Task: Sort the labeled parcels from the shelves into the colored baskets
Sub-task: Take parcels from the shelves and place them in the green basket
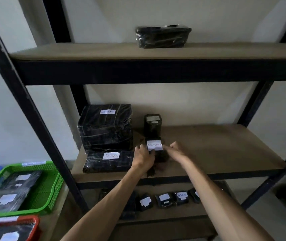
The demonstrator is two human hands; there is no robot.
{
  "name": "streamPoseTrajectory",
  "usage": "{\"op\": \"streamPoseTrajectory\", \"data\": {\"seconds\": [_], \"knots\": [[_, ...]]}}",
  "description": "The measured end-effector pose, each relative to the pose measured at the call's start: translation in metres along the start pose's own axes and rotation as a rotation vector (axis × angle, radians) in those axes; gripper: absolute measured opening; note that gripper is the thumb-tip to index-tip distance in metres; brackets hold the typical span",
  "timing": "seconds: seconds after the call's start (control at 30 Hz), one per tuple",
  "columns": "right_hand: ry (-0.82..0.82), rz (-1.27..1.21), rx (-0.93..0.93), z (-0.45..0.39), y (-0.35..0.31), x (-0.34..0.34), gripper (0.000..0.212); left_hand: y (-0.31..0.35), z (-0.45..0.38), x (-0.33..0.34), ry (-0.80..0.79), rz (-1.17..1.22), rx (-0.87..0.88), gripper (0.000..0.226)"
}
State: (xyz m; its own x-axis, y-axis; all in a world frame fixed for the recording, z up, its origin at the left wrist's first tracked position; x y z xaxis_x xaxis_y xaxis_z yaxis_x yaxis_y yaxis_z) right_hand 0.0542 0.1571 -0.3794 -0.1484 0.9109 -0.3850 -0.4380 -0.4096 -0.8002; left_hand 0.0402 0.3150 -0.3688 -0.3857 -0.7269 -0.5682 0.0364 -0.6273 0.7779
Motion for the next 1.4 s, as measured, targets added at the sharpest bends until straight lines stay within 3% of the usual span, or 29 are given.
{"op": "streamPoseTrajectory", "data": {"seconds": [0.07, 0.2, 0.37, 0.7, 1.07, 1.2, 1.3, 1.4], "knots": [[-0.096, -0.022, 0.007, -0.014, 0.005, 0.000, 0.068, 0.002, -0.010, 0.006, 0.050, 0.011, -0.066, 0.040], [-0.196, 0.028, -0.070, -0.029, 0.015, -0.003, 0.029, 0.004, -0.015, 0.012, 0.123, 0.059, -0.112, 0.033], [-0.188, -0.011, -0.158, -0.024, 0.024, -0.006, 0.021, 0.000, -0.012, 0.011, 0.179, 0.199, -0.104, 0.027], [-0.241, -0.062, -0.300, -0.011, 0.037, -0.015, 0.030, -0.018, -0.002, 0.011, 0.206, 0.305, -0.070, 0.053], [-0.328, -0.231, -0.308, -0.010, 0.043, -0.019, 0.040, -0.021, 0.001, 0.007, 0.139, 0.237, -0.065, 0.061], [-0.357, -0.464, -0.236, 0.001, 0.038, -0.020, 0.041, -0.018, 0.006, 0.009, 0.073, 0.234, -0.020, 0.050], [-0.462, -0.667, -0.198, 0.015, 0.034, -0.027, 0.060, -0.013, 0.021, 0.010, 0.030, 0.441, 0.007, 0.043], [-0.593, -0.754, -0.210, 0.043, 0.021, -0.024, 0.047, -0.009, 0.042, 0.009, -0.038, 0.748, -0.014, 0.044]]}}
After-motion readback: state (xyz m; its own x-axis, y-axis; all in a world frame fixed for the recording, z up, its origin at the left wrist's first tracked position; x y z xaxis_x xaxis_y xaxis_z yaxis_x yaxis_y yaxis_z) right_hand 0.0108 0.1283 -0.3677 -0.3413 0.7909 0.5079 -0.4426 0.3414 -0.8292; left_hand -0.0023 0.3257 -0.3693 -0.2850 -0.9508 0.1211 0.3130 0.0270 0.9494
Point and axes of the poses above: each hand's wrist, its own z-axis away from the middle knuckle, its own x-axis out of the palm, y = z × x, the point moved 2 cm from there along -z, towards the middle knuckle, and after that the axes turned 14 degrees about -y, right-handed, at the moved point
